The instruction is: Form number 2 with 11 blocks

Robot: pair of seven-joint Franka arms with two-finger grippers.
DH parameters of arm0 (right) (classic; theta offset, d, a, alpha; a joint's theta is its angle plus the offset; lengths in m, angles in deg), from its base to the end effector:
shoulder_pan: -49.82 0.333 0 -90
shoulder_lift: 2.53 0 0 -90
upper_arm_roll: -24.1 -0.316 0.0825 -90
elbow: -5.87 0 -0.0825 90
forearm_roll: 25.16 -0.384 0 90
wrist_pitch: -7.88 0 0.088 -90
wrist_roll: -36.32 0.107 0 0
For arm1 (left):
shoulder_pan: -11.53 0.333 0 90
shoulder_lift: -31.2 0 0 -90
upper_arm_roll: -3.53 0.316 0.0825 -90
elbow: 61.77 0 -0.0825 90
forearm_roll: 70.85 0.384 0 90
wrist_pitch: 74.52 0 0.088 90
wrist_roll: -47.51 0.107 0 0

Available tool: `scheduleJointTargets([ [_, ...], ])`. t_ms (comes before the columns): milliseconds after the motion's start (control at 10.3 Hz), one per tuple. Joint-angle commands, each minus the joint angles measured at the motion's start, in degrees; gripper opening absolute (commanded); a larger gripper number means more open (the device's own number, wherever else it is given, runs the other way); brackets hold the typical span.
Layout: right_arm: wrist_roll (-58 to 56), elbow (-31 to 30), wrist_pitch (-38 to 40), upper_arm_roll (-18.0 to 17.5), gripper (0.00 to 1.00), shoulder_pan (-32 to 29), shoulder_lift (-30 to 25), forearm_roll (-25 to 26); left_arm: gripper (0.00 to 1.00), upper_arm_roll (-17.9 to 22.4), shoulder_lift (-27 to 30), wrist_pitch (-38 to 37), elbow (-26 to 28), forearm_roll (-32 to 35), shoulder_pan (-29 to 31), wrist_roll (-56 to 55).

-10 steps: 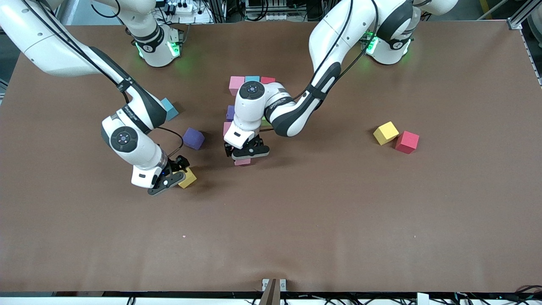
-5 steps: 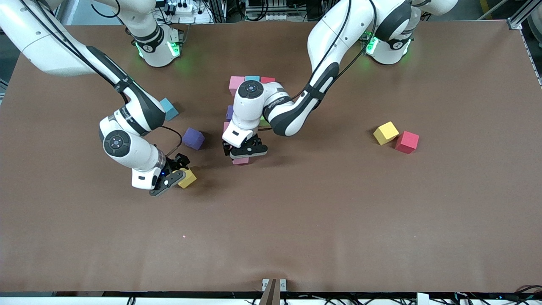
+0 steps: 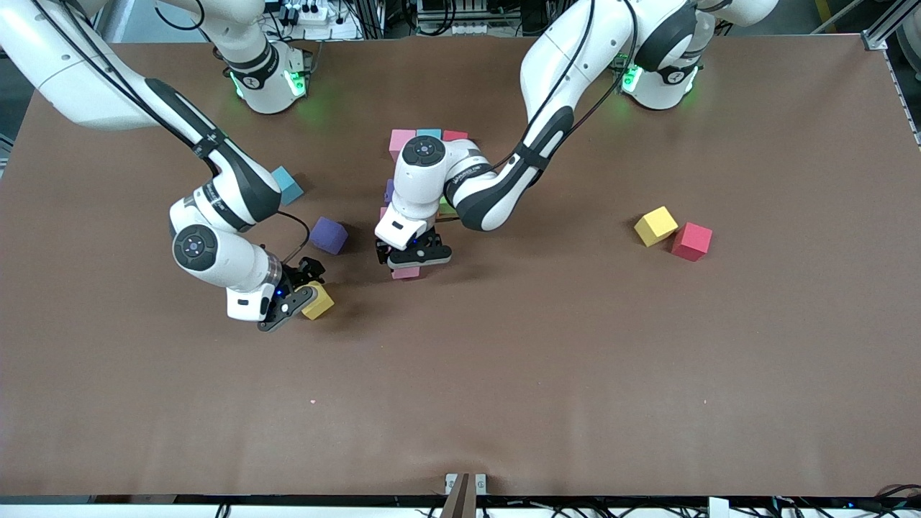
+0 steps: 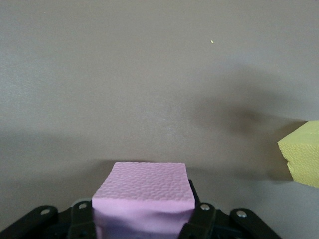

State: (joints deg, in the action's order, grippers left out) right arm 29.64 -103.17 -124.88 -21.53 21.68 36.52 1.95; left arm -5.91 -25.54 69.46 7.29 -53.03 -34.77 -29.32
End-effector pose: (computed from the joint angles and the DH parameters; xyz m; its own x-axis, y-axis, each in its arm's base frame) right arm 0.6039 0.1539 0.2279 0.7978 0.6026 0.0197 0.5997 -0.7896 -0.1304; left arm 0.4745 -0.6278 0.2115 0.9468 0.2627 0.1857 0.2046 -0.9371 0.2827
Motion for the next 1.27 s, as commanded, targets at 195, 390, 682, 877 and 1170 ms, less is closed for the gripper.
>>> scheduleJointTargets([
  [195, -1.41, 0.15, -3.20, 6.24, 1.00, 5.90, -0.39, 0.75, 0.47, 0.65, -0.30, -3.96, -2.09, -3.05, -0.37, -0.60],
  [390, -4.20, 0.15, -3.29, 6.69, 1.00, 5.12, -0.30, 0.76, 0.47, 0.74, 1.36, -7.29, -2.09, -6.19, 1.03, -0.60],
  [682, -4.57, 0.15, -3.47, 7.49, 1.00, 5.12, -0.30, 0.23, 0.47, 1.35, 4.09, -12.40, -1.04, -8.59, 2.52, -5.76],
  [877, -4.40, 0.24, -3.38, 7.40, 1.00, 5.20, -0.30, 0.06, 0.47, 1.44, 5.23, -17.14, -0.86, -8.68, 5.50, -10.94],
  [1170, -4.40, 0.58, -3.47, 7.22, 1.00, 5.55, -0.30, 0.06, 0.48, 1.44, 6.03, -23.39, -0.86, -8.68, 10.42, -22.19],
])
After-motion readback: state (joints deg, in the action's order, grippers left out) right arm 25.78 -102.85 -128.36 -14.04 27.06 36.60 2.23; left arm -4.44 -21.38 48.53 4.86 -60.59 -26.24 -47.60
